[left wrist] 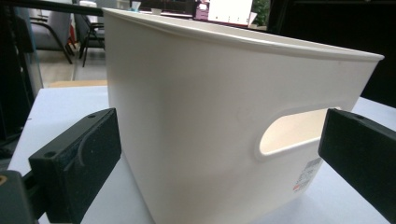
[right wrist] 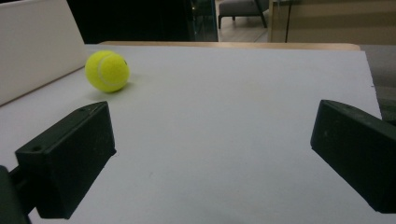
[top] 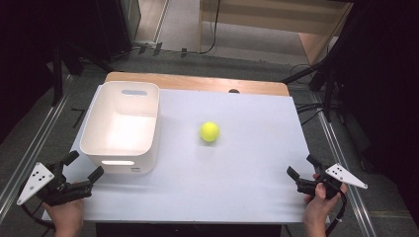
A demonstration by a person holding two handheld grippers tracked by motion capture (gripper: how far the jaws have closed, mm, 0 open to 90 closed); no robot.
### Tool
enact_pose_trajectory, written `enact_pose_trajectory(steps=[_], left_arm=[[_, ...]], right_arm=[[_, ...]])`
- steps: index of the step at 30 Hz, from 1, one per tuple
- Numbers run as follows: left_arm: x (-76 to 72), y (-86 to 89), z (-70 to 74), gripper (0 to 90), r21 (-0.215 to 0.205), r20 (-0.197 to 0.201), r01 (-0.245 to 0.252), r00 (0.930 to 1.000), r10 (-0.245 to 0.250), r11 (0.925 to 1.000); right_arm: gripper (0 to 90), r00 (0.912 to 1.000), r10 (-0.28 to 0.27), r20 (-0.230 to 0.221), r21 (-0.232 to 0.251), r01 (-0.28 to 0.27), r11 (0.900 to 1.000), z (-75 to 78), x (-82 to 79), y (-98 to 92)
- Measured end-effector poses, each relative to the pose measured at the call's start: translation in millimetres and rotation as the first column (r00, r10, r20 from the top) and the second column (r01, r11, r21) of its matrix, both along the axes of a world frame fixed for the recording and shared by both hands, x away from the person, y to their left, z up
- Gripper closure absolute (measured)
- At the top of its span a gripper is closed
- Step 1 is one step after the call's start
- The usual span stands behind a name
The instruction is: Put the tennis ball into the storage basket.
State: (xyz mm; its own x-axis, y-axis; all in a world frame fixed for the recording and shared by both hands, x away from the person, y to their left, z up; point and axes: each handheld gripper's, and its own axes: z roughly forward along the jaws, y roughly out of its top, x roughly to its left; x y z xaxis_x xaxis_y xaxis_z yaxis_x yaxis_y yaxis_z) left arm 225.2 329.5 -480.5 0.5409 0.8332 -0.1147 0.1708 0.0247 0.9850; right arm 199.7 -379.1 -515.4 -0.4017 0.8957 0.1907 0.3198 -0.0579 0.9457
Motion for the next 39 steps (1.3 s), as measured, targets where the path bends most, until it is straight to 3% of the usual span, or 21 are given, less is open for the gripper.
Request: enact_pose_trajectory(steps=[9,15,17,21,24,32,39], left_arm=[[0.2,-2.0,-0.9,0.0,0.001,0.016,-0.019,0.9997,0.019,0.9998],[-0.5,-6.5,-0.4,0.0,0.044,0.023,-0.029,0.9993,0.028,0.9986],[-0.5,-8.6,-0.3,0.0,0.061,0.022,-0.031,0.9993,0.03,0.9976],[-0.2,-7.3,0.2,0.0,0.048,0.016,-0.026,0.9996,0.025,0.9985],[-0.1,-6.4,0.3,0.0,0.038,0.014,-0.024,0.9996,0.023,0.999],[-0.6,-9.7,0.2,0.0,0.062,0.016,-0.007,0.9999,0.006,0.998],[-0.1,-10.5,0.4,0.0,0.068,0.009,0.007,0.9999,-0.008,0.9977]], right_arm=[[0.0,0.9997,0.012,-0.019,-0.052,-0.013,0.999,5.0,-0.8,3.9],[0.0,0.9984,0.041,-0.04,-0.092,-0.044,0.995,11.9,1.5,10.1],[0.0,0.9971,0.055,-0.052,-0.141,-0.062,0.988,18.5,3.4,15.7],[0.0,0.996,0.058,-0.069,-0.193,-0.07,0.979,22.5,3.9,19.3],[0.0,0.9942,0.055,-0.092,-0.191,-0.072,0.979,24.2,4.5,20.1],[0.0,0.9888,0.072,-0.13,-0.201,-0.097,0.975,36.1,10.2,25.1],[0.0,0.9749,0.122,-0.186,-0.254,-0.168,0.953,49.5,24.6,39.7]])
